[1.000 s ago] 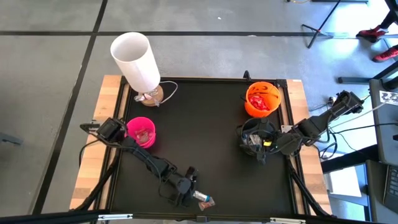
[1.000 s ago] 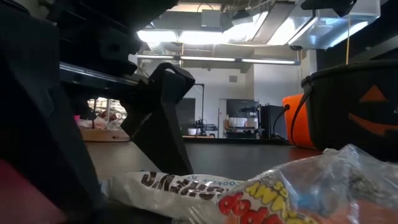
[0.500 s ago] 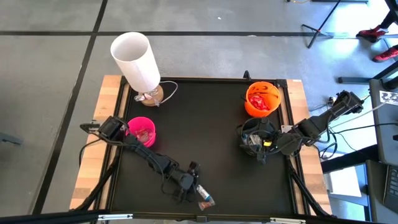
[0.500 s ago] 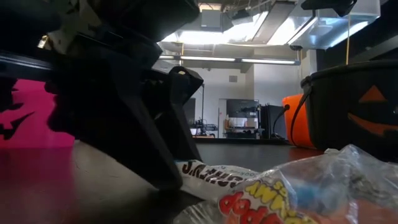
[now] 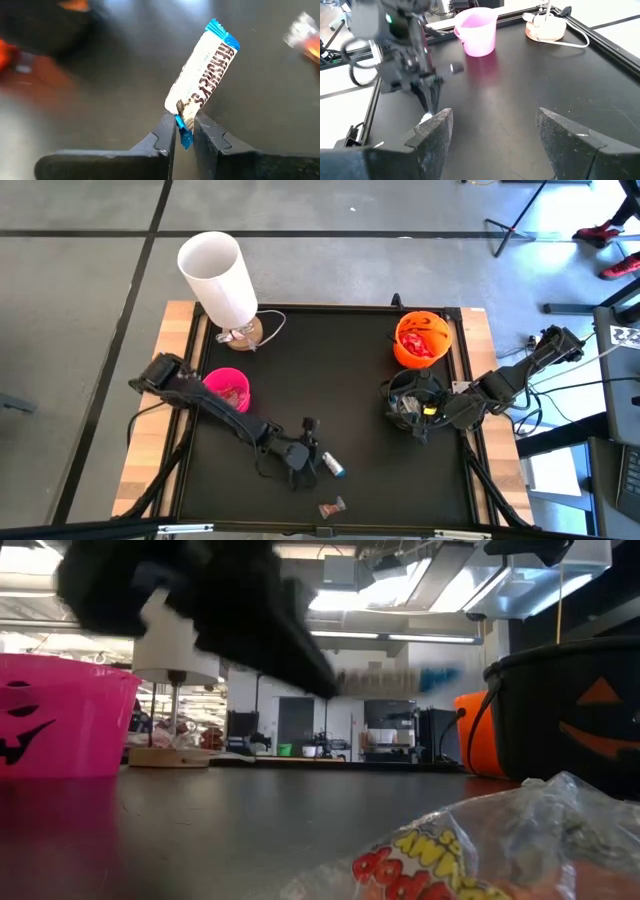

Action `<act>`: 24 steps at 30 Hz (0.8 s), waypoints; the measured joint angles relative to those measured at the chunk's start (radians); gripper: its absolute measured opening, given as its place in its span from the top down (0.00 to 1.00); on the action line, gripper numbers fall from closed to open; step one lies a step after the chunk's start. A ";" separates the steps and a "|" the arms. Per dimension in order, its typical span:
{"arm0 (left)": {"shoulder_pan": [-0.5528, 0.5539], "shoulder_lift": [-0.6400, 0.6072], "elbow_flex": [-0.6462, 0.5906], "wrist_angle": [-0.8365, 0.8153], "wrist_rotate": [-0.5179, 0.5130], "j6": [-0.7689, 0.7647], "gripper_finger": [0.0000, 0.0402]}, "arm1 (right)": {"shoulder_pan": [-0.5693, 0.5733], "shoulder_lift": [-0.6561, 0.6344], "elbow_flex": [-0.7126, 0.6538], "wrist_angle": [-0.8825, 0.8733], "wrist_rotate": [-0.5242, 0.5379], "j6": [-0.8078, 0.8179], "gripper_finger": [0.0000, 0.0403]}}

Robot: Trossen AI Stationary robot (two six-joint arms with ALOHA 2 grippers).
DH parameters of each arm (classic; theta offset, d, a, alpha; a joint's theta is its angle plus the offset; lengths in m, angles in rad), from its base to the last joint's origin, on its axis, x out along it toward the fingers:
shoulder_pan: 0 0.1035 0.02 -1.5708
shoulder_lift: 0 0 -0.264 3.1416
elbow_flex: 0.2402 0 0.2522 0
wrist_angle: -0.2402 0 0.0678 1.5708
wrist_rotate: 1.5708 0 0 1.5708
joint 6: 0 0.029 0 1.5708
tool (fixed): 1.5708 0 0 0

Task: Sort candy
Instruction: Put the white chocolate into the black bucket

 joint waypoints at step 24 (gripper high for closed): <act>0.092 -0.136 0.002 0.340 -0.648 0.167 0.91 | -0.222 0.248 0.000 0.320 -0.007 0.077 0.29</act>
